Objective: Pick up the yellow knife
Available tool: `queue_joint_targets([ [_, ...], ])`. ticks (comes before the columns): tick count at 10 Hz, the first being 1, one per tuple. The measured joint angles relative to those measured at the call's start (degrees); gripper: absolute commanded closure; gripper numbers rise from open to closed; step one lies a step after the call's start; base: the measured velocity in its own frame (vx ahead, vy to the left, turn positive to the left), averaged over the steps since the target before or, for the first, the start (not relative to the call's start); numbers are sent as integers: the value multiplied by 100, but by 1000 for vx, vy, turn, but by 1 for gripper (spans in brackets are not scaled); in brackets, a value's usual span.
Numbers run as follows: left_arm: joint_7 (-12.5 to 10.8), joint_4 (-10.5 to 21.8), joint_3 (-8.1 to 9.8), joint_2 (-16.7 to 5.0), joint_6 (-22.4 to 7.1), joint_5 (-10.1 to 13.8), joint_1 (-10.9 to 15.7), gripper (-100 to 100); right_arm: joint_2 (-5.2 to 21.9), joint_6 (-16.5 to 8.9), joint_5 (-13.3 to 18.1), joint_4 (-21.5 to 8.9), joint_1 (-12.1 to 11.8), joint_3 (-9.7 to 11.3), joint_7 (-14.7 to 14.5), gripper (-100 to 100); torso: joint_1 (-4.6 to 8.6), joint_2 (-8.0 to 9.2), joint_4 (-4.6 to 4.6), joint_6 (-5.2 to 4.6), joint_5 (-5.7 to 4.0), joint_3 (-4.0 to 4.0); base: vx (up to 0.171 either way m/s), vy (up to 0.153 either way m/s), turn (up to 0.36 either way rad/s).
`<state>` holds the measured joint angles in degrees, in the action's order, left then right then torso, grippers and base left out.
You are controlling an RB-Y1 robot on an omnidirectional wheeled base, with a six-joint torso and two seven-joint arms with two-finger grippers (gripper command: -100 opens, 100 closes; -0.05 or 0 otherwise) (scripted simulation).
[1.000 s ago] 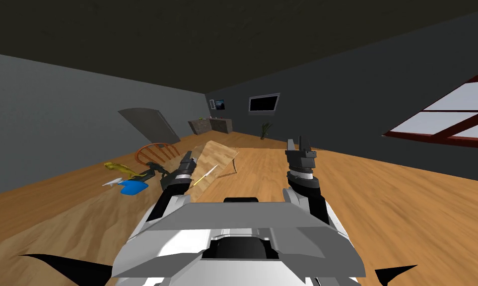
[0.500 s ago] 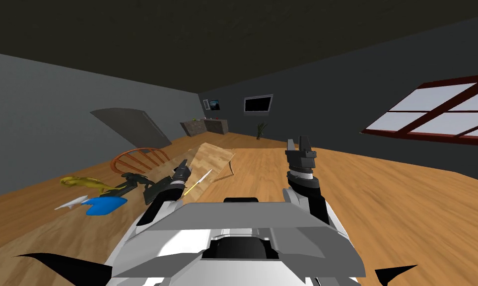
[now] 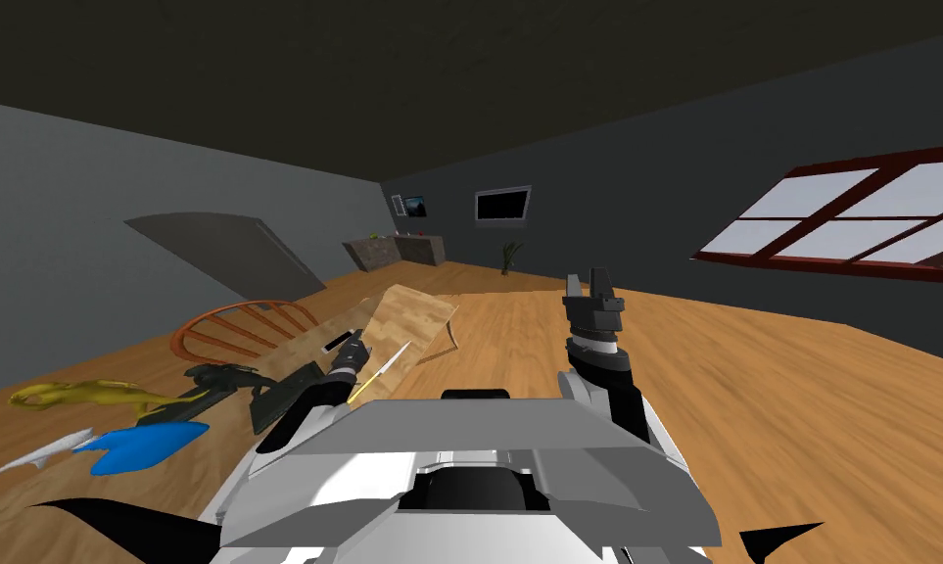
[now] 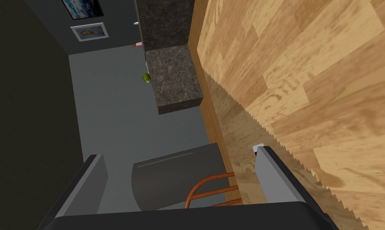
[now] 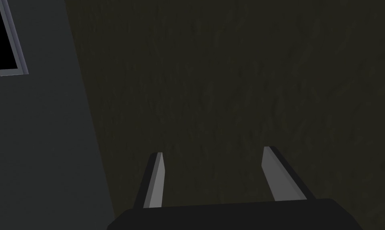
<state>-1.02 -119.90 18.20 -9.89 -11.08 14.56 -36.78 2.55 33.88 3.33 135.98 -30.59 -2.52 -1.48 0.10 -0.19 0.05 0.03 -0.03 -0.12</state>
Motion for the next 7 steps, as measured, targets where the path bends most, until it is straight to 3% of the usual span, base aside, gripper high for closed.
queue_joint_targets([
  [1, -49, 105, 91, -49, -65, 150, -189, -100, 0, 0, 0, 0, 0, 0, 0, 0, 2, -2, 0, -1, 0, -1, 71, -14, -57],
  [3, -119, 253, 284, -91, -350, 326, -244, -100, 0, 0, 0, 0, 0, 0, 0, 0, 1, -10, 1, -3, 0, -5, 83, -18, -114],
  [6, -151, 449, 461, 19, -784, 471, -358, -100, 0, 0, 0, 0, 0, 0, 0, 0, -2, -3, 0, 0, 0, -2, 81, -13, -119],
  [7, -180, 637, 564, -12, -910, 590, -388, -100, 0, 0, 0, 0, 0, 0, 0, 0, 1, -12, 2, -2, 0, -6, 84, -18, -67],
])
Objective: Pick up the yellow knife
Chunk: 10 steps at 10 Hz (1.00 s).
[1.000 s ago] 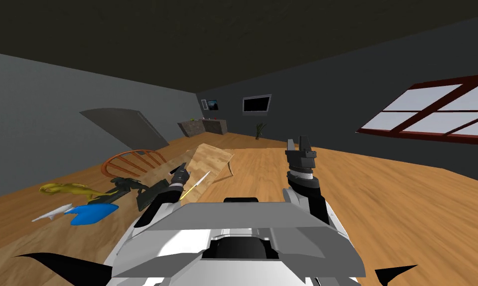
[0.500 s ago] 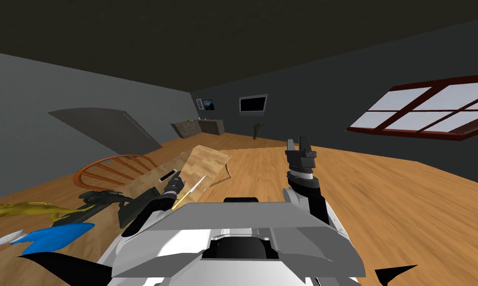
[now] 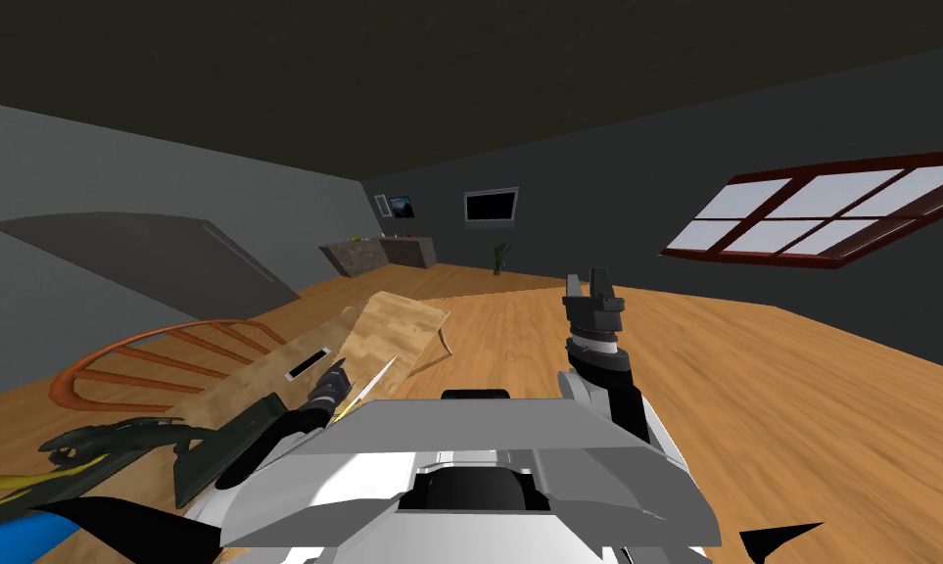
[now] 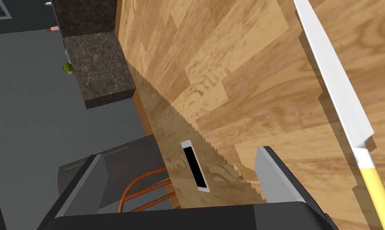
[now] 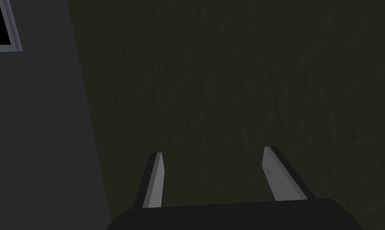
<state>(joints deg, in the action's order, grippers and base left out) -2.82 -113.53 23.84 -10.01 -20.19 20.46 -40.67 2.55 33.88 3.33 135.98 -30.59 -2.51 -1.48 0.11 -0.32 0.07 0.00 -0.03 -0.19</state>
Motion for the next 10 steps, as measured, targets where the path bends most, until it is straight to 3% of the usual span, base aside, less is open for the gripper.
queue_joint_targets([
  [3, -108, 167, 262, -41, -498, 258, -129, -100, 0, 0, 0, 0, 0, -1, 0, 0, -5, 8, -1, 2, 0, 4, 81, -4, -117],
  [9, -237, 650, 674, 139, -1322, 657, -437, -100, 0, 0, 0, 0, 0, -1, 0, 0, -6, 10, -2, 2, 1, 5, 76, 0, -103],
  [10, -253, 901, 767, 81, -1441, 795, -439, -100, 0, 0, 0, 0, 0, 0, 0, 0, -8, 9, -1, 1, 1, 4, 71, 25, -64],
])
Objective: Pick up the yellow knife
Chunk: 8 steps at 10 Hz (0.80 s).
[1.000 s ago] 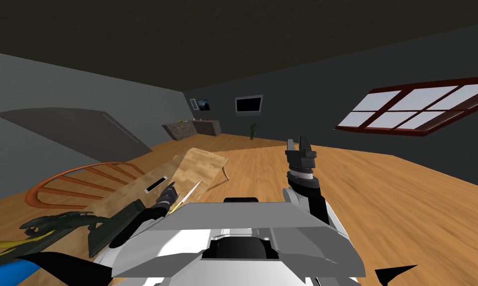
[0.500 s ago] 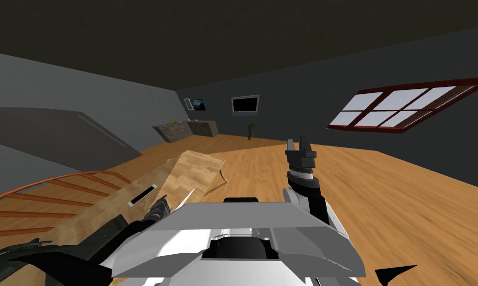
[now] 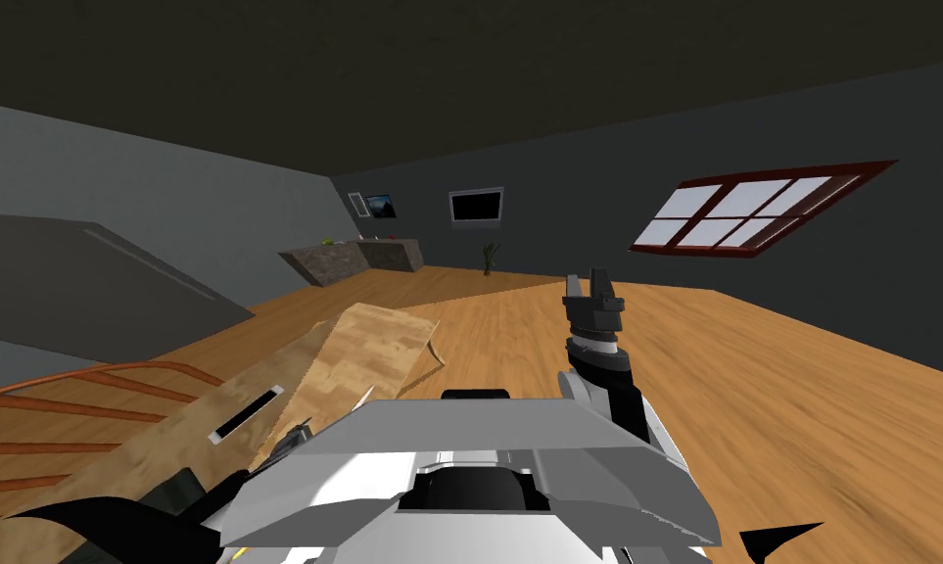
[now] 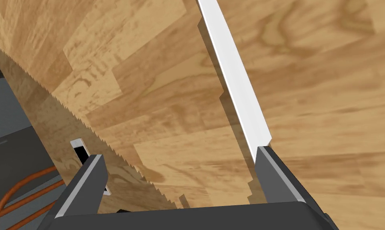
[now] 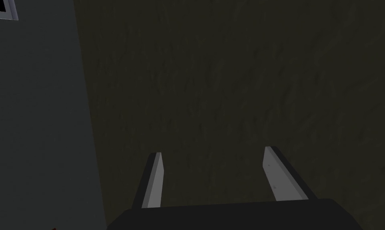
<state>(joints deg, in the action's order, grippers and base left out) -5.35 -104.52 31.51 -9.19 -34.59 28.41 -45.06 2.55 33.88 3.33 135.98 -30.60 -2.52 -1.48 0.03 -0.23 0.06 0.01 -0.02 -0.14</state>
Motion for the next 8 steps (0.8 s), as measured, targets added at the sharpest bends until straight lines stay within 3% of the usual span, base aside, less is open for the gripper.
queue_joint_targets([
  [3, -89, 107, 190, 86, -409, 164, -169, -100, 0, 0, 0, 0, 0, 0, 0, 0, 2, 0, 0, 2, 0, -1, 80, 11, -118],
  [4, -79, 250, 263, 70, -516, 356, -302, -100, 0, 0, 0, 0, 0, 0, 0, 0, 5, 1, 0, 1, -1, 0, 63, 7, -53],
  [8, -195, 562, 559, 111, -1104, 692, -528, -100, 0, 0, 0, 0, -1, 0, 0, 0, 0, -6, 2, 1, 0, -4, 93, 16, -114],
])
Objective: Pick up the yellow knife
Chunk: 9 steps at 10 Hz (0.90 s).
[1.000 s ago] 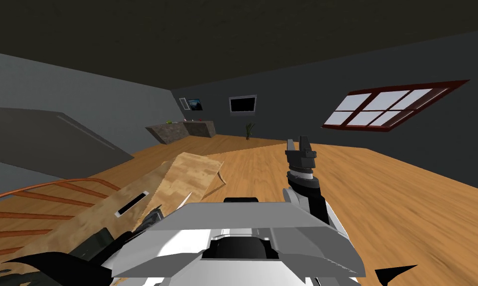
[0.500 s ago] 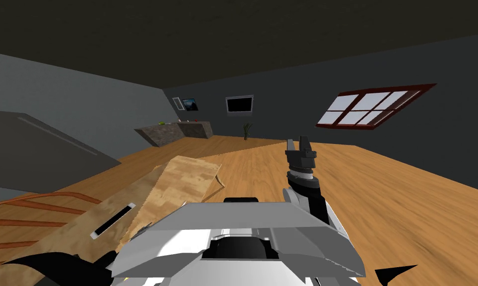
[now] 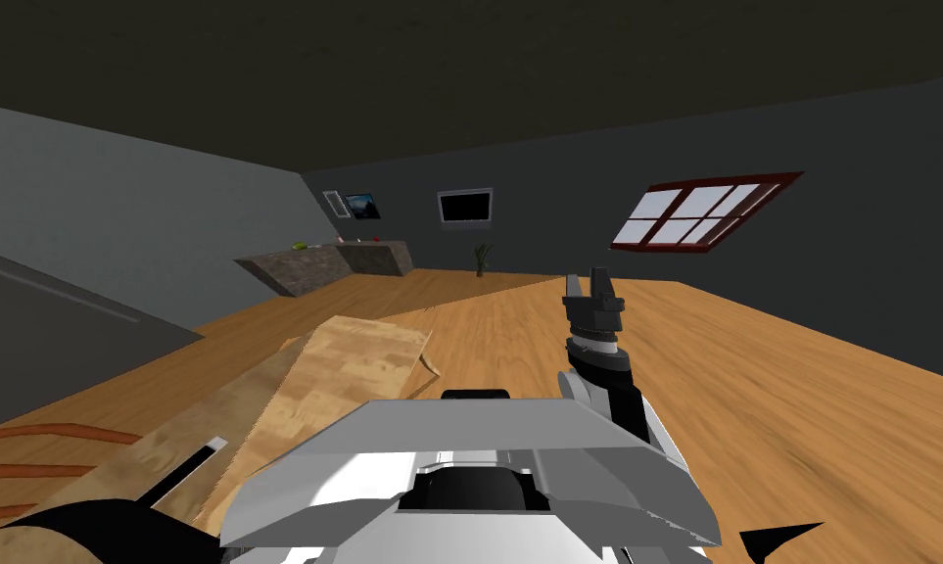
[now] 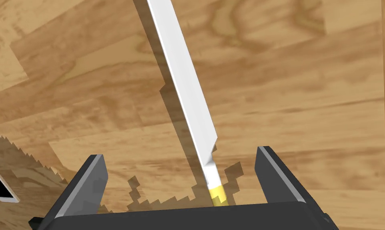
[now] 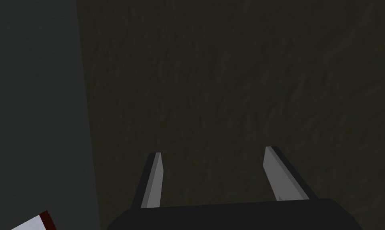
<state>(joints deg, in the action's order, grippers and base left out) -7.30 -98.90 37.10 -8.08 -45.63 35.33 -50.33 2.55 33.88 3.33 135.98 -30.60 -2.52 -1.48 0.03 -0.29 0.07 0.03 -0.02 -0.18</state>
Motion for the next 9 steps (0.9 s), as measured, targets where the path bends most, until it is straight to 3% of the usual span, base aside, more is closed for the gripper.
queue_joint_targets([
  [2, -103, 239, 123, 100, -322, 90, -85, -100, 0, 0, 0, 0, 0, 0, 0, 0, -9, -7, 1, -1, 2, -3, 104, 48, -128],
  [4, -184, 384, 246, 61, -602, 254, -173, -100, 0, 0, 0, 0, 0, 0, 0, 0, -3, 4, -1, 0, 1, 2, 63, 23, -68],
  [6, -145, 697, 326, 33, -694, 472, -249, -100, 0, 0, 0, 0, 0, 0, 0, 0, 2, 13, -3, 1, 0, 8, 79, 33, -127],
  [8, -279, 965, 447, 13, -1005, 639, -327, -100, 0, 0, 0, 0, 0, 0, 0, 0, -11, -7, 1, 1, 2, -4, 118, 62, -109],
  [9, -386, 939, 480, 82, -1191, 672, -426, -100, 0, 0, 0, 0, 0, -1, 0, 0, -14, -9, 2, 0, 3, -5, 68, 57, -43],
])
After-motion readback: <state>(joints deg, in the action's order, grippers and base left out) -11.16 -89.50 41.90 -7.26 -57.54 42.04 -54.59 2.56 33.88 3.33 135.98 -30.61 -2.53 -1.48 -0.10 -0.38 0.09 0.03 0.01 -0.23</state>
